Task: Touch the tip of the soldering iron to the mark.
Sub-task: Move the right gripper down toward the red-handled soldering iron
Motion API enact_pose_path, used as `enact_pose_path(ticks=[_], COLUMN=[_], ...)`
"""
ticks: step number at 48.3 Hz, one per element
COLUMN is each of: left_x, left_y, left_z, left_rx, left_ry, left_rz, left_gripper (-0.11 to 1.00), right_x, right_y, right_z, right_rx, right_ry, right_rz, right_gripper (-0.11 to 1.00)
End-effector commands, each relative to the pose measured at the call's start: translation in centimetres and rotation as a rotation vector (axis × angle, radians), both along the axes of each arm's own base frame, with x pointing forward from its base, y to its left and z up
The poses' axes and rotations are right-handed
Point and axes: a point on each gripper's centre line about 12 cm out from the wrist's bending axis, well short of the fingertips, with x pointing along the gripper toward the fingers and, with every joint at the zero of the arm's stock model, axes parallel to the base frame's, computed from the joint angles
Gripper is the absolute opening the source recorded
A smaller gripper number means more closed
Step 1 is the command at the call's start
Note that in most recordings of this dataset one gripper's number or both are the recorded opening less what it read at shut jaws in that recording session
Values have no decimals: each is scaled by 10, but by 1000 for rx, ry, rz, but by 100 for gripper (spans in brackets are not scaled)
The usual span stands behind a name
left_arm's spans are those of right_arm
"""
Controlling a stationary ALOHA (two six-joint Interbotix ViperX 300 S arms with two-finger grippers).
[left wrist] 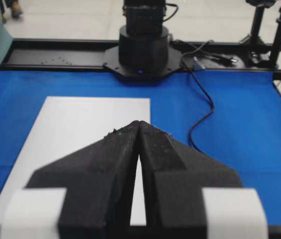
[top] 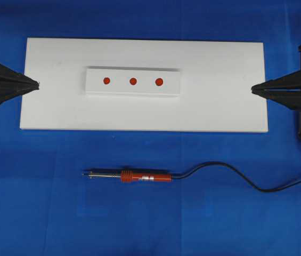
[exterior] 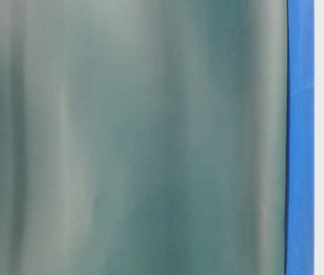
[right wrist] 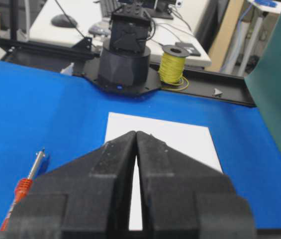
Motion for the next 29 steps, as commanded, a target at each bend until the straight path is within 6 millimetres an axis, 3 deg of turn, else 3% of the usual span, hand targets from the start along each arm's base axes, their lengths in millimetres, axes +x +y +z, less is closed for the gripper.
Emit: enact_pose_path(ticks=[1, 7, 29], left_x=[0, -2, -4], left_y=[-1, -1, -1], left_z=[0, 2, 0], left_rx=[-5, -11, -12], left_ry=[9, 6, 6], left_rz=[-3, -4, -4], left_gripper=[0, 0, 0], right_x=[4, 6, 27], right_y=[0, 0, 24], right_z=[9, 6, 14], right_rx=[17, 14, 100], right_ry=[-15, 17, 53], right_rz=[2, 2, 111], right_gripper=[0, -6, -6])
